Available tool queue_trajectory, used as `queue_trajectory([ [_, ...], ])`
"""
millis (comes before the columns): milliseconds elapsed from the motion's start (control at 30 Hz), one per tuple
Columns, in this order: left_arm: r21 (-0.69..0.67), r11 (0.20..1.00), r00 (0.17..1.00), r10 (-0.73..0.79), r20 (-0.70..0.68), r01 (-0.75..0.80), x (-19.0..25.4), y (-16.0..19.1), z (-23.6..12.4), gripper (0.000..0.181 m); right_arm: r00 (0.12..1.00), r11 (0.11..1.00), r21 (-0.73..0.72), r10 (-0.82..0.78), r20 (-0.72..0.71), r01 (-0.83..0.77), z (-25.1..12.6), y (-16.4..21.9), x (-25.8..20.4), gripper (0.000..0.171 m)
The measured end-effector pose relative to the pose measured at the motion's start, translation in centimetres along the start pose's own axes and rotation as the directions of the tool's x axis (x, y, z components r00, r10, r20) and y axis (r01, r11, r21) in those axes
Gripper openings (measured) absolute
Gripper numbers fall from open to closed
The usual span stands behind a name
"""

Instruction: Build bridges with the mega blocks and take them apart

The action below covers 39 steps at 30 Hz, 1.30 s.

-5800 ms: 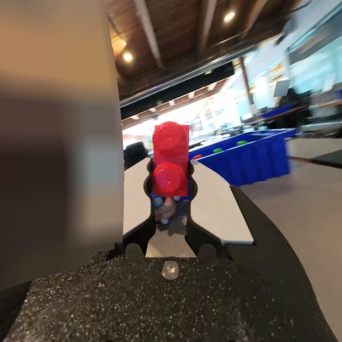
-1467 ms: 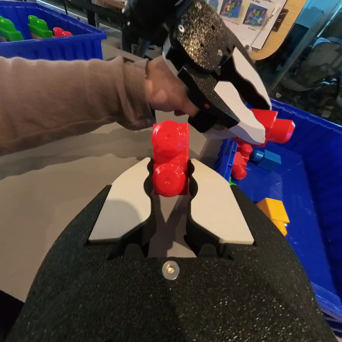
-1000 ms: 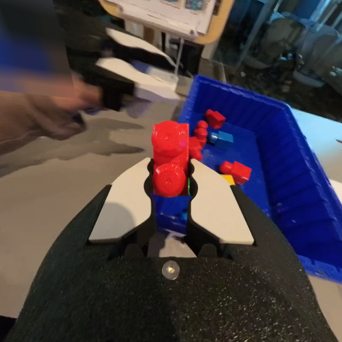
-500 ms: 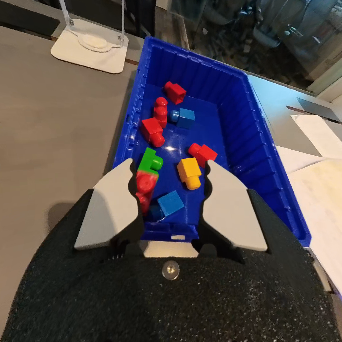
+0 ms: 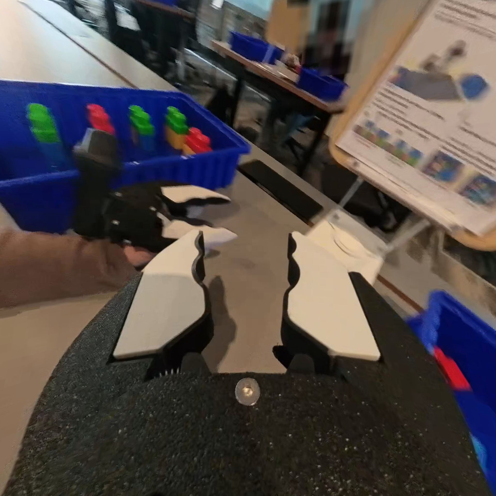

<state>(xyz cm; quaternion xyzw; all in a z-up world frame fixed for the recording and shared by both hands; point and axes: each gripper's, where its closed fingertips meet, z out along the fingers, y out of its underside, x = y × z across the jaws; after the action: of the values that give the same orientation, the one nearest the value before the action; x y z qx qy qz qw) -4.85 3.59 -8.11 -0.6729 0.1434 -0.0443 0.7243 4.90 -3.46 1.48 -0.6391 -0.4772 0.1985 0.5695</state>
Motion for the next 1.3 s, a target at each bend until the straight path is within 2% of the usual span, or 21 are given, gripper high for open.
queue_trajectory([
  [167, 0.021, 0.996, 0.996, -0.084, 0.036, 0.083, -1.5, -0.1, -0.2, 0.055, 0.977, 0.995, 0.078, -0.079, 0.2, 0.065, 5.3, -3.5, -4.6, 0.057],
  [267, 0.041, 0.996, 0.995, -0.079, 0.065, 0.076, -1.9, -0.3, -0.3, 0.053, 0.948, 0.98, 0.147, -0.172, 0.266, 0.136, 8.8, -5.7, -5.6, 0.046],
  [333, 0.051, 0.997, 0.995, -0.06, 0.075, 0.056, -1.9, -0.4, -0.5, 0.051, 0.912, 0.968, 0.143, -0.243, 0.331, 0.206, 12.1, -6.9, -5.9, 0.042],
  [433, 0.053, 0.998, 0.996, -0.044, 0.079, 0.04, -1.8, -0.5, -0.5, 0.05, 0.821, 0.961, 0.062, -0.264, 0.507, 0.27, 18.5, -8.0, -7.5, 0.045],
  [533, 0.058, 0.998, 0.996, -0.043, 0.077, 0.039, -1.7, -0.5, -0.5, 0.05, 0.723, 0.947, -0.044, -0.213, 0.657, 0.318, 24.9, -7.9, -9.7, 0.054],
  [633, 0.06, 0.997, 0.996, -0.046, 0.077, 0.041, -1.8, -0.6, -0.6, 0.05, 0.674, 0.907, -0.178, -0.142, 0.725, 0.382, 30.6, -6.5, -11.5, 0.063],
  [733, 0.063, 0.997, 0.996, -0.054, 0.076, 0.049, -1.8, -0.6, -0.6, 0.049, 0.661, 0.847, -0.281, -0.107, 0.742, 0.452, 34.7, -4.7, -12.6, 0.07],
  [833, 0.062, 0.996, 0.994, -0.075, 0.075, 0.071, -2.0, -0.5, -0.6, 0.048, 0.657, 0.795, -0.355, -0.072, 0.75, 0.492, 37.2, -3.1, -13.4, 0.072],
  [933, 0.066, 0.993, 0.992, -0.102, 0.074, 0.097, -2.3, -0.5, -0.6, 0.047, 0.661, 0.753, -0.374, -0.106, 0.743, 0.541, 38.7, -2.2, -13.4, 0.073],
  [1100, 0.068, 0.992, 0.991, -0.112, 0.074, 0.107, -2.4, -0.5, -0.5, 0.047, 0.657, 0.724, -0.399, -0.099, 0.747, 0.562, 38.6, -2.3, -13.6, 0.072],
  [1167, 0.066, 0.993, 0.992, -0.103, 0.073, 0.098, -2.3, -0.5, -0.4, 0.046, 0.668, 0.679, -0.374, -0.232, 0.707, 0.632, 39.4, -2.1, -12.6, 0.072],
  [1233, 0.066, 0.994, 0.993, -0.093, 0.068, 0.089, -2.1, -0.5, -0.4, 0.046, 0.65, 0.596, -0.367, -0.37, 0.664, 0.714, 40.1, -1.4, -11.6, 0.07],
  [1300, 0.062, 0.995, 0.994, -0.088, 0.065, 0.084, -2.0, -0.5, -0.3, 0.046, 0.617, 0.508, -0.389, -0.428, 0.66, 0.769, 40.4, -0.1, -11.3, 0.074],
])
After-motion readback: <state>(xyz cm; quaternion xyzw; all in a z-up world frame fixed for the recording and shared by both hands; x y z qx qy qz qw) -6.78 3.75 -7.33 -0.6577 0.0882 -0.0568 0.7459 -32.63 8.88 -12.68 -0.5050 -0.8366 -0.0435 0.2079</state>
